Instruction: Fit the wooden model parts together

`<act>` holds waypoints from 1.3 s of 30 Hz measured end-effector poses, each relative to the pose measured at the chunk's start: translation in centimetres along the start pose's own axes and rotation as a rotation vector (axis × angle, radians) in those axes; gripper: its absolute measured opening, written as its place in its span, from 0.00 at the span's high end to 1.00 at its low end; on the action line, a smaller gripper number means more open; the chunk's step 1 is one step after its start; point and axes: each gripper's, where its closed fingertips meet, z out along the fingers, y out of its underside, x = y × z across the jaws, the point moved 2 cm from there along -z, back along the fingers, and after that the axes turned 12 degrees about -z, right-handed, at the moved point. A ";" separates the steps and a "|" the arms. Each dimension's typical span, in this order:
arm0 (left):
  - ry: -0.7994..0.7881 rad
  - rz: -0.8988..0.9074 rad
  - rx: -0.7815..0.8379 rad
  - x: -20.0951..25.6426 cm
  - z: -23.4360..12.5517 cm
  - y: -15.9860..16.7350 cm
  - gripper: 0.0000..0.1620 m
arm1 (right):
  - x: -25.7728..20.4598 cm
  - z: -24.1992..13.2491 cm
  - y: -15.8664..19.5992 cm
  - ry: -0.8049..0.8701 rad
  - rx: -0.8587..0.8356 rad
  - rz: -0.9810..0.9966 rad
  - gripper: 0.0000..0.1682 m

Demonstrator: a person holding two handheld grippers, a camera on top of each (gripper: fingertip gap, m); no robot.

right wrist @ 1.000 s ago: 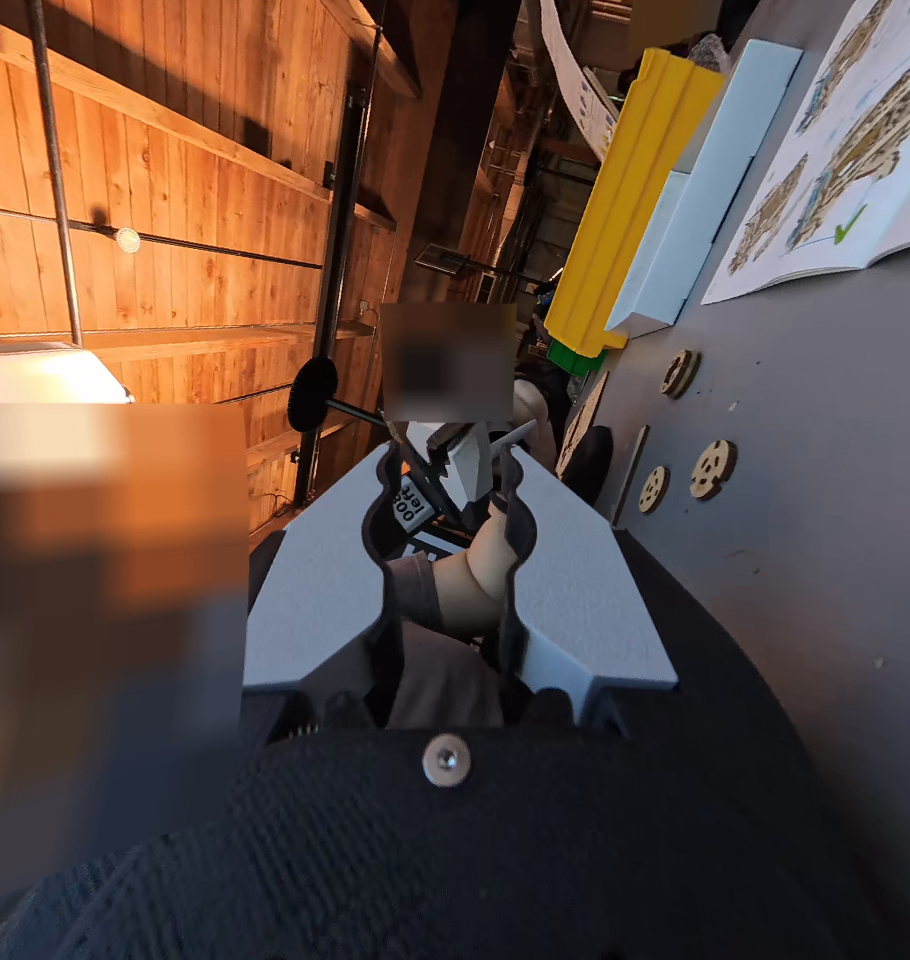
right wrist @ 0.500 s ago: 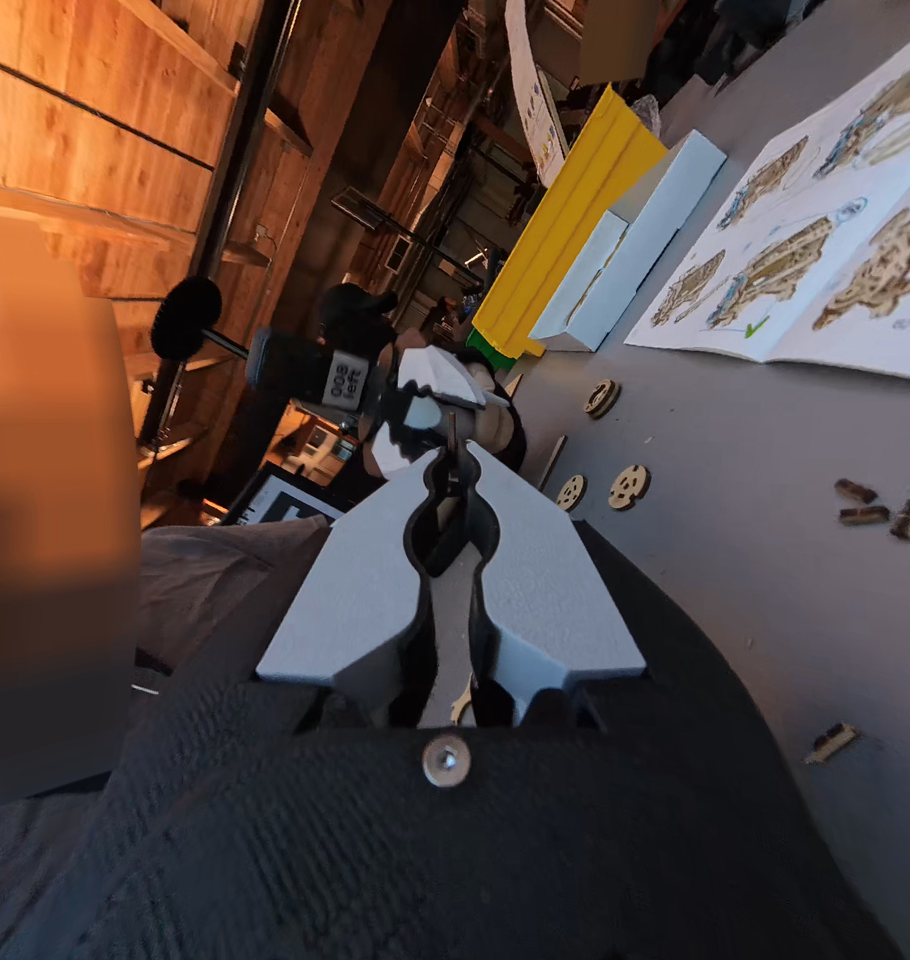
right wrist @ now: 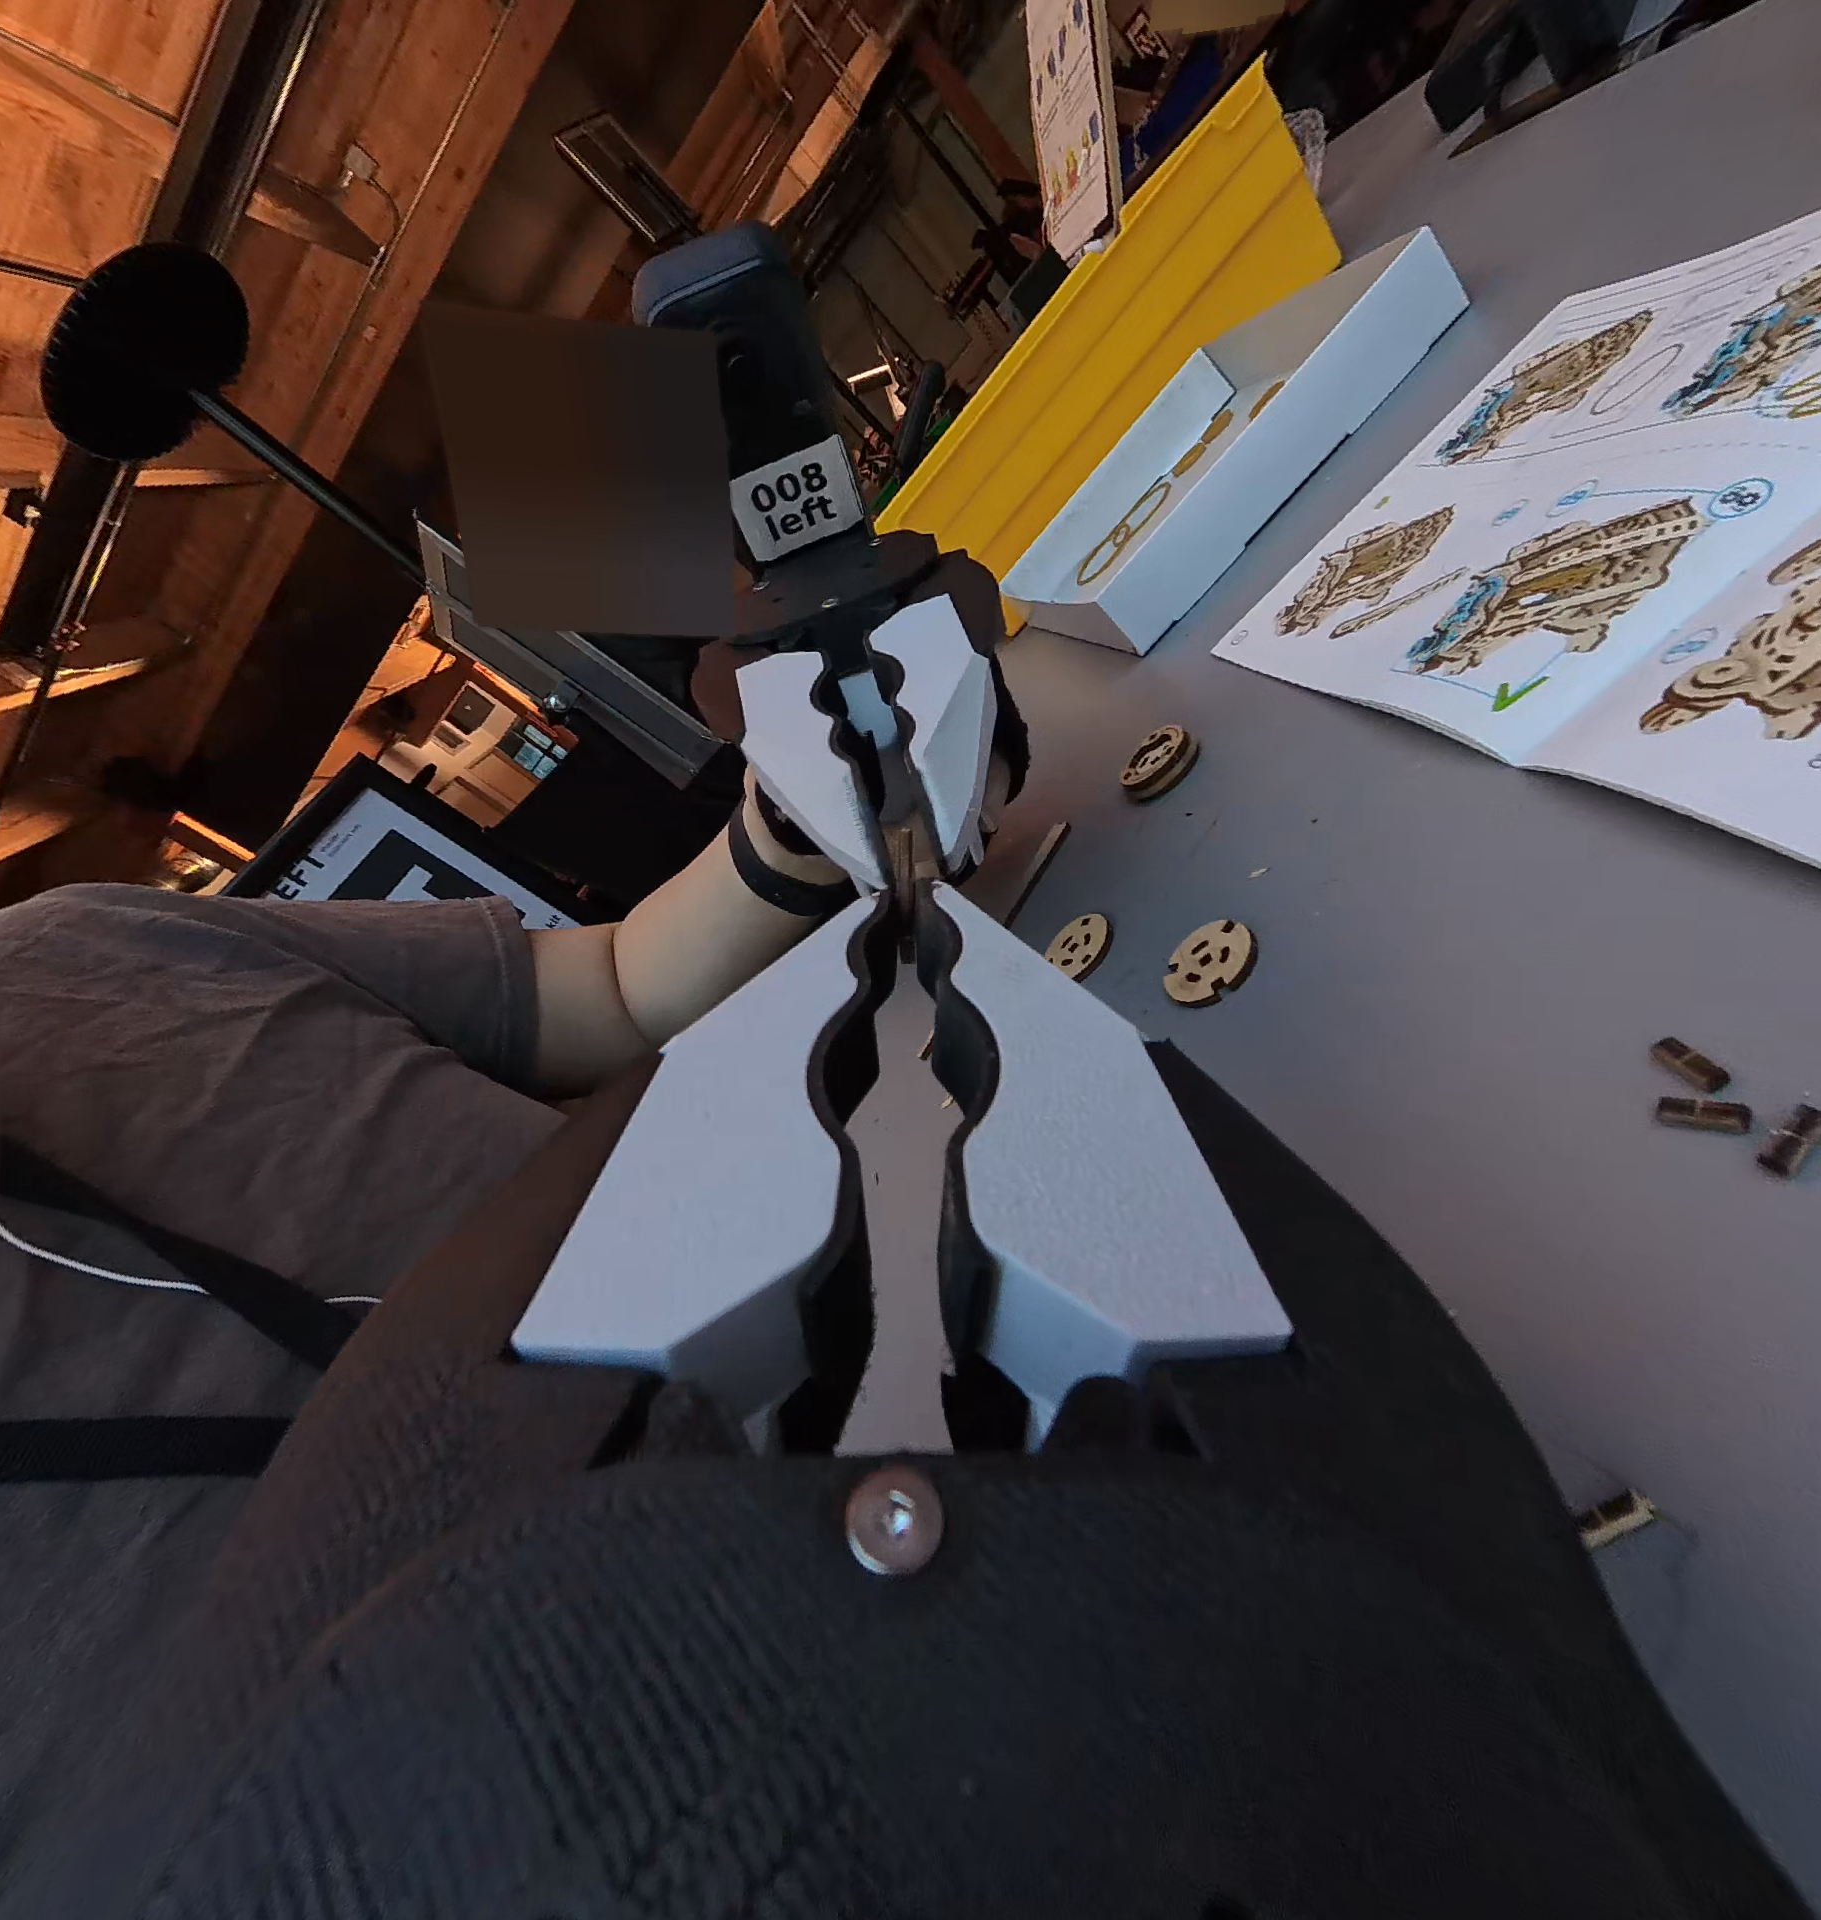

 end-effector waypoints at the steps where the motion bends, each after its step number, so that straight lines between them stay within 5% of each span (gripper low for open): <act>1: 0.018 -0.006 -0.012 0.2 0.1 0.2 0.95 | 0.1 0.0 0.0 0.004 0.000 -0.001 1.00; 10: 0.040 -0.066 -0.014 0.0 0.3 0.3 1.00 | 0.0 0.3 0.0 -0.002 -0.001 -0.019 0.94; 39: 0.089 -0.150 0.008 -0.1 0.5 0.2 0.99 | 0.2 0.4 0.6 0.007 -0.053 -0.016 0.99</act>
